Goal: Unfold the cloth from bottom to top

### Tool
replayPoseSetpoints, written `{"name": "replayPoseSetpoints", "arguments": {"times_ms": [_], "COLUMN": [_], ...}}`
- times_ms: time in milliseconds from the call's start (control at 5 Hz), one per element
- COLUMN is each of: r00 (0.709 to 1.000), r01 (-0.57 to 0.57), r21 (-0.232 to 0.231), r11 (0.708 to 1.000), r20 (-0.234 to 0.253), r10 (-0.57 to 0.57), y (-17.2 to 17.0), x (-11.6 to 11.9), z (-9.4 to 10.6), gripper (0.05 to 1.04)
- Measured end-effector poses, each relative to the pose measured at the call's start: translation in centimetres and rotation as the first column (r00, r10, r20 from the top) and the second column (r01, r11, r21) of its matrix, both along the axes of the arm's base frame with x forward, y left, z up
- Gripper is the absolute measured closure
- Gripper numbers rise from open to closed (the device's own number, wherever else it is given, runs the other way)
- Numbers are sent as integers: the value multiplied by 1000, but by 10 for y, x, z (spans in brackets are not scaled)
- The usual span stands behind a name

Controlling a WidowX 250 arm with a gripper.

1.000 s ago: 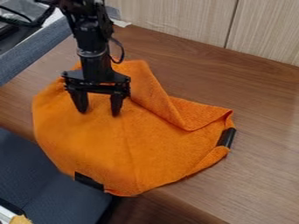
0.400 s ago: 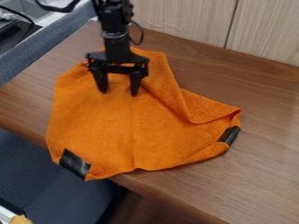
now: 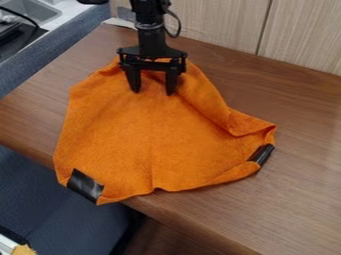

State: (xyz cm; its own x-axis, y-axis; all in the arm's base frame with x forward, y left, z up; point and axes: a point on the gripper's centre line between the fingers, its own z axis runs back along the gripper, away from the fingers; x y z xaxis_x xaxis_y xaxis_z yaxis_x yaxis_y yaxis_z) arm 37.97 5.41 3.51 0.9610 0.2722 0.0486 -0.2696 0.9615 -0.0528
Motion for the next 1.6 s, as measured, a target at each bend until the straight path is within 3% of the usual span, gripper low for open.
{"name": "replayPoseSetpoints", "arguments": {"times_ms": [600, 1200, 1400, 1600], "r00": [1000, 999, 999, 999], "r01": [22, 33, 43, 38], "r21": [-11, -23, -35, -37], "r11": [1000, 999, 998, 999], "r20": [3, -21, -14, 32], "r10": [-22, -34, -43, -37], "y": [-12, -15, -18, -18], "x": [32, 30, 25, 19], "z": [2, 4, 21, 56], "gripper": [82, 86, 83, 83]}}
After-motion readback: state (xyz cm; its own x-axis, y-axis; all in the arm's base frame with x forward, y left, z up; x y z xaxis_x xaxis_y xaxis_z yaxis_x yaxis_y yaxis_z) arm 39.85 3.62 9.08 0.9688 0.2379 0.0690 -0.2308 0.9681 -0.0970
